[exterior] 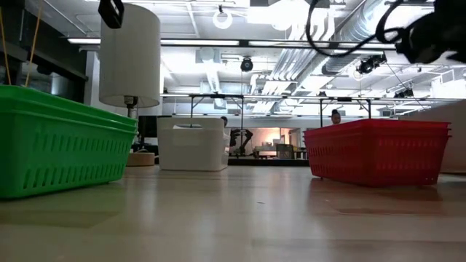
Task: Stack baskets by color
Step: Stack the bottom white bin on the top white bins
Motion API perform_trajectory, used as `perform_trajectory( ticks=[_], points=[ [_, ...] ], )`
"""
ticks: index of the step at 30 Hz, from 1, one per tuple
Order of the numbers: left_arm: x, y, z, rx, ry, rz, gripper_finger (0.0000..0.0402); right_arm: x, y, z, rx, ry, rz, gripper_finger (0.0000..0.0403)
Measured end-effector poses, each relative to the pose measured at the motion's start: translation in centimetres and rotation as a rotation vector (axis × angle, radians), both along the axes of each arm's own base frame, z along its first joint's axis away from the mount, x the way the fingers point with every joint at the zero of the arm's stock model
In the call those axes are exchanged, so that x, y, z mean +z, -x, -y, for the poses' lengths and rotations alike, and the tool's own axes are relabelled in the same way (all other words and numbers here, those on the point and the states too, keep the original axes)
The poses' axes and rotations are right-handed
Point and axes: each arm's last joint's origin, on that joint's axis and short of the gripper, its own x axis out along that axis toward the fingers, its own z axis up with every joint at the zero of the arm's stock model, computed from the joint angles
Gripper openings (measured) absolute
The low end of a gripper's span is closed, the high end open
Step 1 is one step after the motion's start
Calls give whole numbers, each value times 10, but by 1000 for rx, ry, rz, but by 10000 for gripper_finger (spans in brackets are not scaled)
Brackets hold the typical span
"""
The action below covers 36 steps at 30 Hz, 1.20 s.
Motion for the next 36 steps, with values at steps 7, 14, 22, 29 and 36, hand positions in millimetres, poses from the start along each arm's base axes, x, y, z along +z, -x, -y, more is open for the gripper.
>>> perform_trajectory(
  ticks=[7, 14, 22, 29, 36],
  points=[
    [0, 0, 0, 3, -29, -3, 0, 49, 15, 9, -25, -15, 108, 0],
    [0, 0, 0, 10, -36, -5, 0, 124, 19, 14, 80, -1, 231, 0],
    [0, 0, 0, 14, -43, -5, 0, 174, 11, 33, 138, 163, 467, 0],
    [0, 0, 0, 16, -31, -3, 0, 168, -26, 50, 314, 242, 416, 0],
    [1, 0, 0, 18, -23, 4, 0, 161, -72, 71, 581, 295, 357, 0]
  ],
)
